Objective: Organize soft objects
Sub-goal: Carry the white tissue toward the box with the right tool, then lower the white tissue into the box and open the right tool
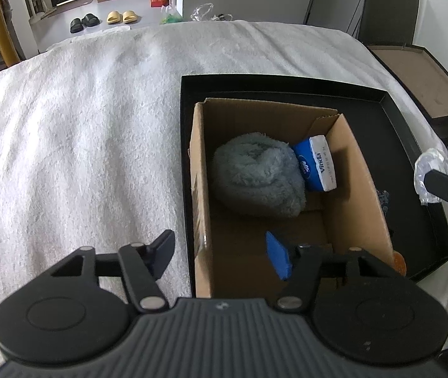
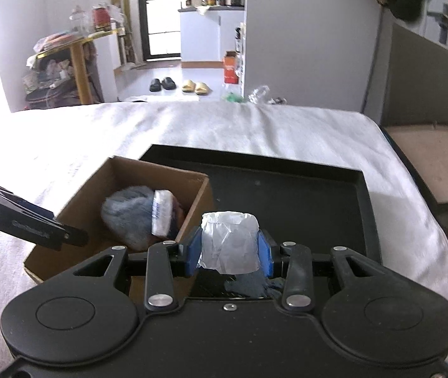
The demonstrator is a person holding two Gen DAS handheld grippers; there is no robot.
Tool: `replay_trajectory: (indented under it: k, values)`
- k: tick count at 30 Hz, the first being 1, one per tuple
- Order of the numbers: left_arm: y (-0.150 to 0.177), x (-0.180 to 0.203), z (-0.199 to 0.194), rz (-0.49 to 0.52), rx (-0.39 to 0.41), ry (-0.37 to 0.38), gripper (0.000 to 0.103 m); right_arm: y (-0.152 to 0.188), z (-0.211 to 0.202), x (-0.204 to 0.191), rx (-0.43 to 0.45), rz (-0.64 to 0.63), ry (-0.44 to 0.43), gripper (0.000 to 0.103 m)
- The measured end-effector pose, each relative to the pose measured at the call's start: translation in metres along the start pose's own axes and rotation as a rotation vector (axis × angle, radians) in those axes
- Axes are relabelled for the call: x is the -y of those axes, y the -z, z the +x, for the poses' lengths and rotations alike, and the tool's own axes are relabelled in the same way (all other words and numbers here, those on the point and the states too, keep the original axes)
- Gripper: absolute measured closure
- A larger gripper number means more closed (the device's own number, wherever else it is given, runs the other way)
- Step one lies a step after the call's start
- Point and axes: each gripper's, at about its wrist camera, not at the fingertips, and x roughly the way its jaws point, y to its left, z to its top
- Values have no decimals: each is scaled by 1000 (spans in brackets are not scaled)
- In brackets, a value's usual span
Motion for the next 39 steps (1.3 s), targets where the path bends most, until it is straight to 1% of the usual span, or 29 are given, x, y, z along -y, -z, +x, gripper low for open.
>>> replay_trajectory:
  k: [7, 11, 13, 15, 18, 20, 31, 39]
  values:
    - [5, -4, 2, -4, -5, 7, 56, -12, -7, -22, 40, -50, -49, 66]
    - [7, -9, 3, -11, -11, 27, 66, -18, -7, -31, 50, -67, -71, 66]
    - [8, -11, 5, -18, -17, 35, 70, -20, -6, -36, 45, -74, -83, 66]
    - [9, -15, 7, -28, -23, 46, 77, -21, -3, -42, 38, -82, -95, 66]
    - [11, -19, 9, -35, -27, 61, 85, -22, 3, -52, 22, -87, -115, 66]
    - [12, -22, 10, -38, -26, 65, 88, -22, 6, -58, 9, -84, -128, 66]
    - [15, -31, 13, -45, -24, 106, 88, -20, 28, -82, -49, -39, -183, 65]
    - [15, -36, 13, -61, -32, 126, 88, -27, 39, -94, -61, 4, -223, 65]
